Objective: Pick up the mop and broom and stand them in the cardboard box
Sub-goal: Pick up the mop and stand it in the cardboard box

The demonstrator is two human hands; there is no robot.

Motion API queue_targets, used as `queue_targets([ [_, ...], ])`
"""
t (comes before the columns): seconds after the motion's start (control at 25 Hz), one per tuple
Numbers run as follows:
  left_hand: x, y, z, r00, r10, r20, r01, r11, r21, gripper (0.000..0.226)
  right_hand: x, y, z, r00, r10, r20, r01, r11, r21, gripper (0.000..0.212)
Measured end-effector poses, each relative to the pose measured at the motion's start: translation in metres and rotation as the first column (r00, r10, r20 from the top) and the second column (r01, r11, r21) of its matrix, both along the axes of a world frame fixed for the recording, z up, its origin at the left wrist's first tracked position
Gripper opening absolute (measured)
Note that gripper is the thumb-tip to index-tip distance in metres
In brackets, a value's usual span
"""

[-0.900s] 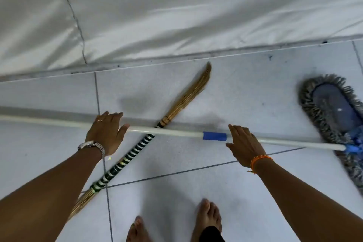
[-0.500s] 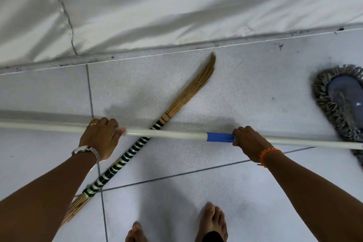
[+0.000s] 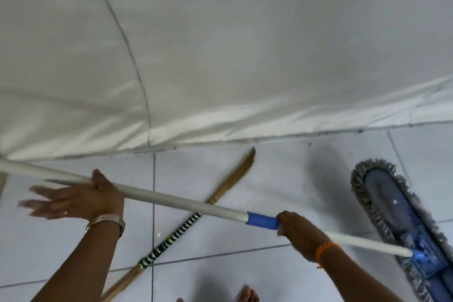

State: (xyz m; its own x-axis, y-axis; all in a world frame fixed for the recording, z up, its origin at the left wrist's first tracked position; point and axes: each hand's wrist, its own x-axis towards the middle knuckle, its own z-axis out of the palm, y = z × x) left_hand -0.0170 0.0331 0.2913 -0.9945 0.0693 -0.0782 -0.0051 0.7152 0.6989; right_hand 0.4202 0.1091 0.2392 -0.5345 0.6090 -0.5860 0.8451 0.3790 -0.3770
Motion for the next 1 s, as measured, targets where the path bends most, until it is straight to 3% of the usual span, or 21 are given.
queue_targets([
  [0.08, -0.010, 0.024, 0.115, 0.967, 0.187, 0.172, -0.237, 0.905, 0.354, 0.069, -0.021, 0.001, 0.090, 0.998, -0.033, -0.049, 0.032, 0.999, -0.016, 0.007],
  [0.12, -0.012, 0.037, 0.177, 0.939, 0.205, 0.275, -0.312, 0.843, 0.439, 0.054, -0.033, 0.000, 0.134, 0.996, -0.049, -0.074, 0.048, 0.999, -0.015, 0.010],
  [0.2, -0.019, 0.058, 0.276, 0.901, 0.264, 0.344, -0.409, 0.782, 0.471, 0.054, -0.059, -0.003, 0.200, 0.986, -0.086, -0.139, 0.087, 0.996, 0.001, 0.005],
  [0.28, -0.028, 0.066, 0.378, 0.908, 0.335, 0.254, -0.420, 0.732, 0.536, 0.055, -0.089, -0.005, 0.265, 0.966, -0.174, -0.193, 0.176, 0.984, -0.003, 0.003],
  [0.44, -0.044, 0.044, 0.558, 0.954, 0.298, 0.012, -0.200, 0.608, 0.768, 0.039, -0.167, -0.026, 0.363, 0.918, -0.220, -0.329, 0.224, 0.974, -0.025, 0.006],
  [0.52, -0.050, 0.032, 0.614, 0.966, 0.247, -0.082, -0.069, 0.548, 0.834, 0.023, -0.210, -0.039, 0.385, 0.913, -0.152, -0.380, 0.177, 0.984, 0.031, 0.010],
  [0.72, -0.100, -0.071, 0.722, 0.921, 0.072, -0.382, 0.287, 0.535, 0.794, 0.032, -0.351, -0.117, 0.433, 0.841, -0.053, -0.538, 0.087, 0.995, 0.039, 0.015],
  [1.0, -0.213, -0.211, 0.764, 0.843, -0.122, -0.523, 0.520, 0.432, 0.737, 0.039, -0.542, -0.254, 0.460, 0.776, 0.003, -0.630, 0.034, 0.998, 0.046, 0.015],
])
